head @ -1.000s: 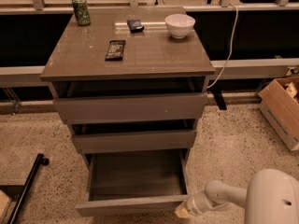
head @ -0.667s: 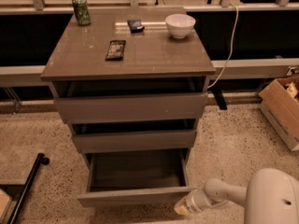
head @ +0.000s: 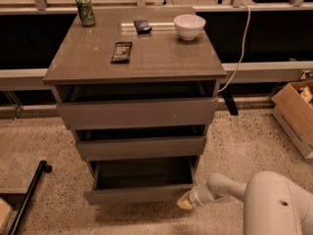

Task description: Close bottom drawer

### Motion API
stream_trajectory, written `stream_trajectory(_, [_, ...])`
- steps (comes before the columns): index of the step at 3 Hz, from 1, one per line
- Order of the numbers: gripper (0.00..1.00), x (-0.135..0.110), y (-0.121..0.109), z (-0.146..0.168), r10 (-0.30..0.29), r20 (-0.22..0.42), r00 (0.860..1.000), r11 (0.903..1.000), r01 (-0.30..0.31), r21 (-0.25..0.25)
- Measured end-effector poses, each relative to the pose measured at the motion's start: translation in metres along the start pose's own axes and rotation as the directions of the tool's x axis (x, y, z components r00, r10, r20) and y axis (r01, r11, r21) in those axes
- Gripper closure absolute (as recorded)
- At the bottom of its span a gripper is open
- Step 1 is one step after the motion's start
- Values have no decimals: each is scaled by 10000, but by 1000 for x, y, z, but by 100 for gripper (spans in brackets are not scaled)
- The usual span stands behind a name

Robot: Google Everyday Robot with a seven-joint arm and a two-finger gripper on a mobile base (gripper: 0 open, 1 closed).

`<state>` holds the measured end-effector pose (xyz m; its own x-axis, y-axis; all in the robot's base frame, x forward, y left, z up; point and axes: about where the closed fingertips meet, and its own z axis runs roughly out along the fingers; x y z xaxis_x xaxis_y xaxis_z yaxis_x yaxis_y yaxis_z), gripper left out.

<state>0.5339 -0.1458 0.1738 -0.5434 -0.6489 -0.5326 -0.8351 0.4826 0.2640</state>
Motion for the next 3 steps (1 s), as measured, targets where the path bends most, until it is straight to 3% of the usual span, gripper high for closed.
stream_trajectory(2, [100,-21,-7,7,-523,313,9981,9984,515,237])
stream_trajectory(3, [100,-48,-21,30,-1129,556,9920,9936,1125,101])
